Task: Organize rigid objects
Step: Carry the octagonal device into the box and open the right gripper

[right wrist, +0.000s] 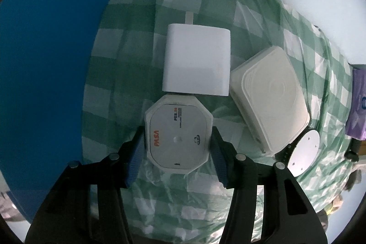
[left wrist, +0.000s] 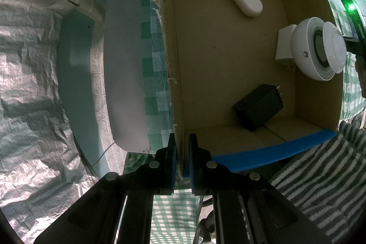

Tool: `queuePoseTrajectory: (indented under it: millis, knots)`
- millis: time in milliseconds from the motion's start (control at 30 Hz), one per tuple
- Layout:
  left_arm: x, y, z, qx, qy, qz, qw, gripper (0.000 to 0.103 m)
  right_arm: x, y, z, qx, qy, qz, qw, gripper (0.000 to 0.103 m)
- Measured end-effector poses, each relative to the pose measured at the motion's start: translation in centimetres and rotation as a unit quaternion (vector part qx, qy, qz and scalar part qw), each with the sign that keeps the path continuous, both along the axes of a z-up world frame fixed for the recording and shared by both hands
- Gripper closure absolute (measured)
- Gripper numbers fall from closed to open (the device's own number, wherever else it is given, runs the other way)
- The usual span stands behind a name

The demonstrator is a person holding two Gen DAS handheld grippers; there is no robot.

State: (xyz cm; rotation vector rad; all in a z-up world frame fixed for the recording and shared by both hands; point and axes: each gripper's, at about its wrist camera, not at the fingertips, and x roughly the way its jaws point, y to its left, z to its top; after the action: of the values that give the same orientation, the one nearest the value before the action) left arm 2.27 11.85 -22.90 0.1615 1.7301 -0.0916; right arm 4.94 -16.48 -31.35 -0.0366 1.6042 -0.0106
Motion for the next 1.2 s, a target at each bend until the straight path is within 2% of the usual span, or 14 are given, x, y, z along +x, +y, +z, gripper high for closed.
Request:
queuePoseTrajectory:
  millis: [200, 433, 800, 1067, 1200]
  knots:
    - [0.0, 0.0, 0.0, -0.001, -0.001, 0.001, 1.0, 0.095, -2.4, 0.7, 0.6, 0.005, 0.001, 0.014, 1.0, 0.05]
    - [0.1, 0.1, -0.1, -0.003, 0.0, -0.001, 1.0, 0.095, -3.4, 1.3, 2.8, 0.016, -0.014, 0.032, 0.999, 0.05]
    - [0.1, 0.1, -0.2, -0.001, 0.0, -0.005, 1.0, 0.095, -4.1, 2.6, 8.5, 0.04, -0.046, 0.059, 0.996, 0.05]
    - [0.2, 0.1, -0.2, -0.001, -0.001, -0.004, 1.0, 0.095, -4.4, 5.4, 12.7, 0.059, -0.071, 0.093, 0.991, 0.05]
    - [0.2, 0.2, -0.1, 0.0, -0.001, -0.004, 1.0, 0.095, -3.3, 6.9, 14.4, 0.064, -0.078, 0.109, 0.989, 0.05]
